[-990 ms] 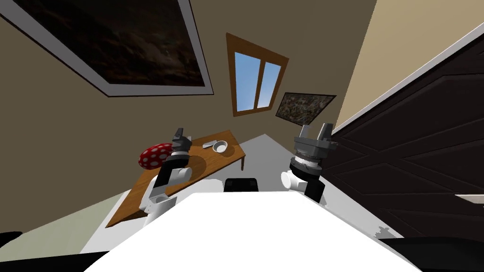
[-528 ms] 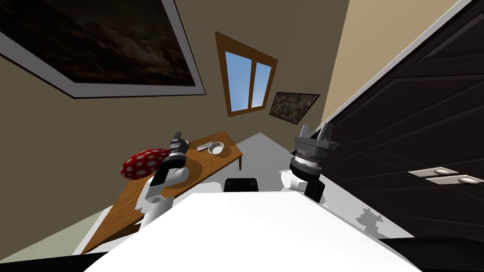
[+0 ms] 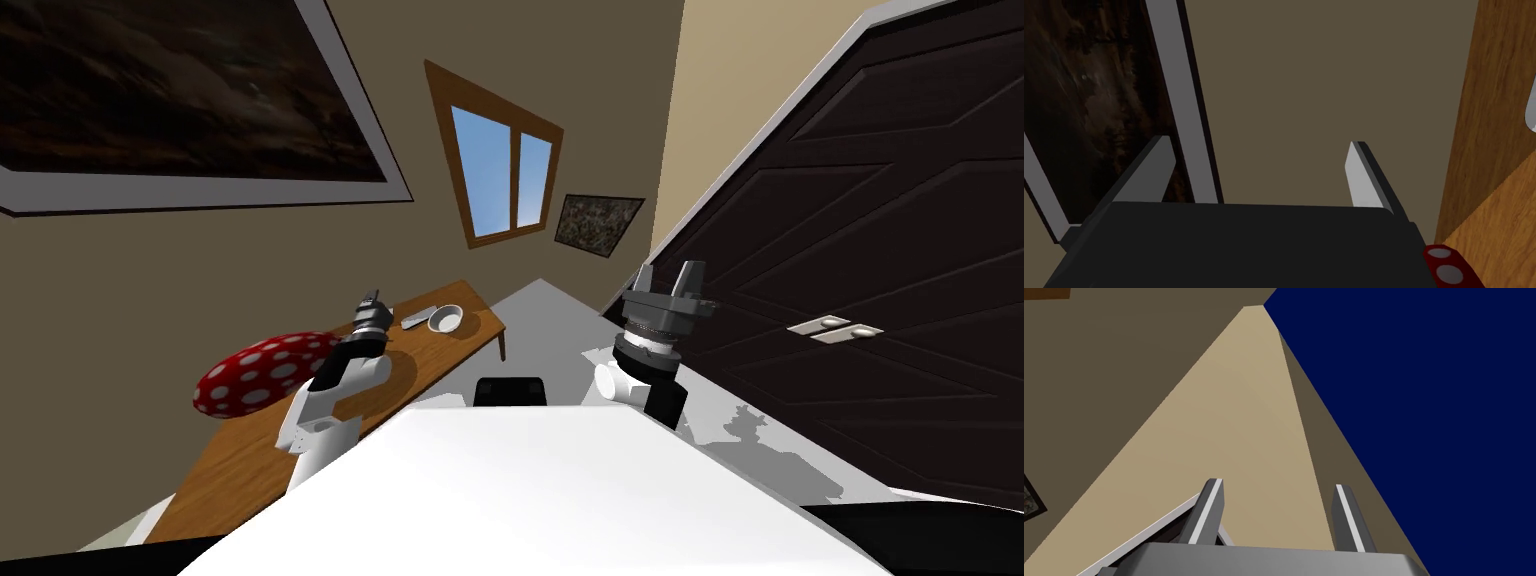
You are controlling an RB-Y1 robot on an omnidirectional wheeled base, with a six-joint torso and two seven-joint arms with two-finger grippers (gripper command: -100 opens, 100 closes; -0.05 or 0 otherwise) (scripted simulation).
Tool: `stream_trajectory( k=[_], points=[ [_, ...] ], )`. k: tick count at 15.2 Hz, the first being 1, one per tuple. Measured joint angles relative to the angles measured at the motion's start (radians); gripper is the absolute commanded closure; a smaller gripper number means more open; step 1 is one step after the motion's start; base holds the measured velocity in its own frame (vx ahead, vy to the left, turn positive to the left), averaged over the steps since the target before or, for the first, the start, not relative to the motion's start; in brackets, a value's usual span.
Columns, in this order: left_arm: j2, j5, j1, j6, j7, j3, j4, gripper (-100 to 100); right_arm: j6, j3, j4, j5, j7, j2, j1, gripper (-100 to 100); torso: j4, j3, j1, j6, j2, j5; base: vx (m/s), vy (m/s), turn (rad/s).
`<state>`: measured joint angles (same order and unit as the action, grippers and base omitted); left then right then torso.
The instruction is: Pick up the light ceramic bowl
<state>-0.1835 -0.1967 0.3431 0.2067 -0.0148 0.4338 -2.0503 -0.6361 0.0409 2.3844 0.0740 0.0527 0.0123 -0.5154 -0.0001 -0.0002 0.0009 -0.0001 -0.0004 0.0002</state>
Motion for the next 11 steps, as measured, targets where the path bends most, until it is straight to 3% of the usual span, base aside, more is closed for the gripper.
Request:
stream_trajectory(
  k=[11],
  points=[
    [0.017, -0.015, -0.03, 0.231, 0.012, 0.111, 0.112, -100, 0.0, 0.0, 0.0, 0.0, 0.0, 0.0, 0.0, 0, 0.0, -0.001, 0.0, 0.0, -0.001, 0.0, 0.007, 0.002, -0.217]
  ],
)
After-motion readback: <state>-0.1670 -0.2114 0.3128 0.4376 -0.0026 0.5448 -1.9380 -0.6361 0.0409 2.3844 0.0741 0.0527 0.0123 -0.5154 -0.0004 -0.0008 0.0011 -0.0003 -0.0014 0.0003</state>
